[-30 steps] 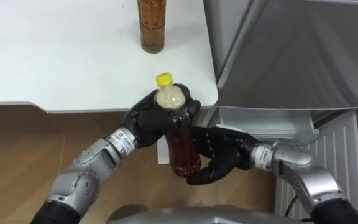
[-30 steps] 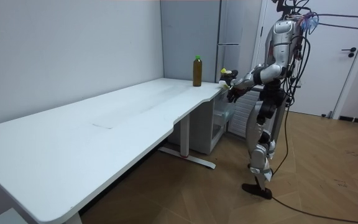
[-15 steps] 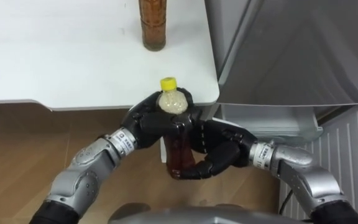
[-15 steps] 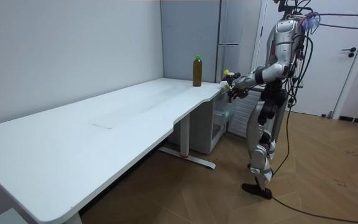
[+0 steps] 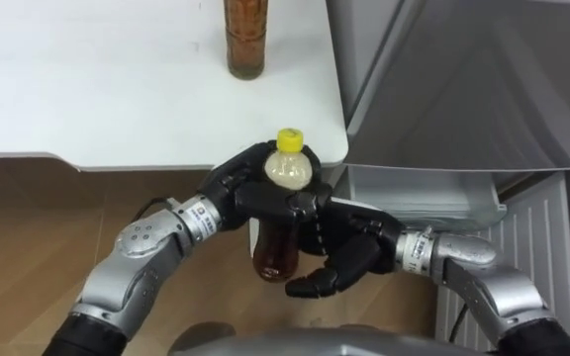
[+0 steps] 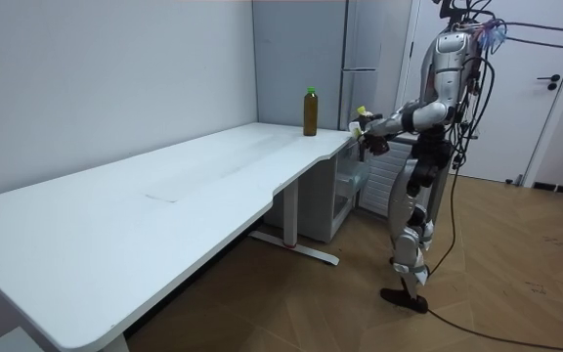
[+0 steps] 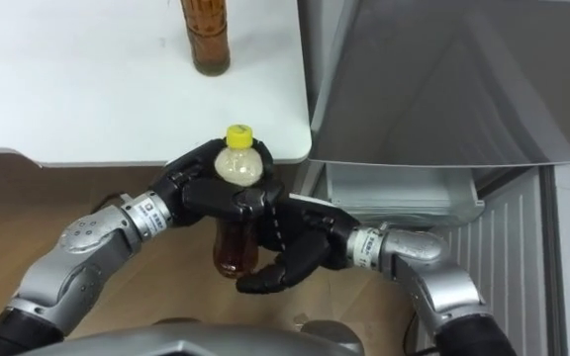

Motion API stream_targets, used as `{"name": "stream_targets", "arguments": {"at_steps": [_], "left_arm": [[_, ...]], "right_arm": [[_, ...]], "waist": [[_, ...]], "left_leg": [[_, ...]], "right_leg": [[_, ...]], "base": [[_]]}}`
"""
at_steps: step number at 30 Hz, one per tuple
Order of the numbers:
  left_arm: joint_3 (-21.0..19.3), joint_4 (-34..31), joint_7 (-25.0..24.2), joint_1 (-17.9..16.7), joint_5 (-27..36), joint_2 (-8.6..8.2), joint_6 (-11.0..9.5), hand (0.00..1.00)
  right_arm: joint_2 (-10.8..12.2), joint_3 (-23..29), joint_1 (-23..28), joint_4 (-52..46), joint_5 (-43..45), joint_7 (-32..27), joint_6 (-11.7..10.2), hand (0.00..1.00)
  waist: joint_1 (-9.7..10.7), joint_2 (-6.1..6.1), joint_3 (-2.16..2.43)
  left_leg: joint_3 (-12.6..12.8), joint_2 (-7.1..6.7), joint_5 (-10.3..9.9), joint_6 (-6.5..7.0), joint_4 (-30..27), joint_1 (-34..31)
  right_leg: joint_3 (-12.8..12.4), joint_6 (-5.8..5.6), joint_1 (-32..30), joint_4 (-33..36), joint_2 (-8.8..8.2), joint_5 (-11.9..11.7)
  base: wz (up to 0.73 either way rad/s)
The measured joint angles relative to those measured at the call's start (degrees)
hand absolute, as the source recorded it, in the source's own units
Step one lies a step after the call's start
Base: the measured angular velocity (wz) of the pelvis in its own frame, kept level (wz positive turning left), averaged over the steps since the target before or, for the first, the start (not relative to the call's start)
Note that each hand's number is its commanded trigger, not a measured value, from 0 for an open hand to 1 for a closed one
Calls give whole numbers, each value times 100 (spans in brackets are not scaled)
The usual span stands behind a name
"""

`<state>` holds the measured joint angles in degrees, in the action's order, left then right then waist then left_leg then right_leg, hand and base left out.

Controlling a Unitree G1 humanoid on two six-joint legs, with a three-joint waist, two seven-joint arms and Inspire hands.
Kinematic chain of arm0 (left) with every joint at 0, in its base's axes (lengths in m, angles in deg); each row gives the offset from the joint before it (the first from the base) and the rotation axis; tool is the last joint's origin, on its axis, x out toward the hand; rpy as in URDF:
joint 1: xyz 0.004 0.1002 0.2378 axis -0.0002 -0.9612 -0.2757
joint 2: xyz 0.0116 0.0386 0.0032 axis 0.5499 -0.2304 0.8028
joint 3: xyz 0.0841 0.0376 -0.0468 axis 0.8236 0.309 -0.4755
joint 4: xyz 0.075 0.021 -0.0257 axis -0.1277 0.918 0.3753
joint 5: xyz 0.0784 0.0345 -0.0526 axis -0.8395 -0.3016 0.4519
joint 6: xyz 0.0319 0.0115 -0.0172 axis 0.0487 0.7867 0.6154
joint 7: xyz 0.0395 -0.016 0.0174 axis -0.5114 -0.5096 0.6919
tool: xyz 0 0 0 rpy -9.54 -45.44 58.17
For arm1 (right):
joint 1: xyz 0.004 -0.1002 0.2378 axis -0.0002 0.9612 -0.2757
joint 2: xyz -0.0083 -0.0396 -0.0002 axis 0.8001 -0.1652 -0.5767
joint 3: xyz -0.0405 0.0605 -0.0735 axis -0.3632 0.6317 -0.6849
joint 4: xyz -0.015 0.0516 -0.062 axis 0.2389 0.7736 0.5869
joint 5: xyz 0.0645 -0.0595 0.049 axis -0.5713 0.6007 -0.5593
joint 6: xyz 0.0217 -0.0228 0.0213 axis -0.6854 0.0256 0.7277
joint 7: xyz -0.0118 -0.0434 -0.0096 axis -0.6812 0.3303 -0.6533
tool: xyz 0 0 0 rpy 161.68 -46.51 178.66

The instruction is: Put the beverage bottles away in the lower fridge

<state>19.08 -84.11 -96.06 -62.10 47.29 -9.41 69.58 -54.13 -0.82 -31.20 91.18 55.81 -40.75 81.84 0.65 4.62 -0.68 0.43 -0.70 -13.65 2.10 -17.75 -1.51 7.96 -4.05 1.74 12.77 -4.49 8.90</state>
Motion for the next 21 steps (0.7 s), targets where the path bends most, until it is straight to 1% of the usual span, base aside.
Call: {"name": "stream_targets", "arguments": {"at_steps": [2, 5, 7, 9, 13, 19, 20, 21], "left_arm": [[80, -35, -55, 1, 94, -16, 0, 100], [109, -34, -72, 1, 192, -26, 0, 100], [130, -35, -104, 6, 192, -19, -1, 100], [151, -31, -141, 19, 183, 0, 0, 100], [148, -31, -185, 18, 248, 2, 0, 100], [185, -30, -185, 17, 247, 14, 1, 100], [189, -30, -185, 18, 247, 14, 1, 67], [188, -31, -185, 17, 247, 15, 1, 16]], "right_arm": [[-1, 20, -14, 24, 0, -115, -11, 100], [-29, -7, -3, 25, 21, -136, -110, 100], [-2, -35, -6, 52, 22, -222, -108, 100], [10, -49, -4, 94, 19, -227, -110, 100], [4, -82, 7, 105, -2, -226, -236, 100], [2, -133, 3, 166, -85, -233, -250, 100], [-4, -156, 7, 166, -125, -248, -249, 100], [-4, -168, 20, 167, -161, -273, -249, 100]], "waist": [[-50, -1, -1], [-93, 13, -34], [-104, 13, -35], [-109, 19, -46], [-111, 17, -51], [-103, 10, -50], [-100, 6, -49], [-96, -7, -48]], "left_leg": [[8, -2, 0, 0, -4, 14], [11, -1, -1, -2, -21, 8], [12, 0, -12, -19, -30, 8], [21, 5, -15, -22, -29, 9], [27, 11, -26, -15, -28, 9], [29, 2, -38, -11, -27, 7], [29, 2, -39, -11, -25, 9], [29, 3, -40, -10, -25, 9]], "right_leg": [[0, 0, 16, 0, 0, 0], [2, 3, 16, 0, 6, -2], [3, 4, 18, 0, 11, -3], [3, 5, 16, -1, 10, -3], [7, 6, 16, -9, 6, -4], [25, 5, 17, -15, 8, -4], [27, 5, 17, -16, 8, -4], [27, 5, 16, -17, 9, -4]], "base": [[0], [0], [0], [0], [0], [0], [0], [0]]}}
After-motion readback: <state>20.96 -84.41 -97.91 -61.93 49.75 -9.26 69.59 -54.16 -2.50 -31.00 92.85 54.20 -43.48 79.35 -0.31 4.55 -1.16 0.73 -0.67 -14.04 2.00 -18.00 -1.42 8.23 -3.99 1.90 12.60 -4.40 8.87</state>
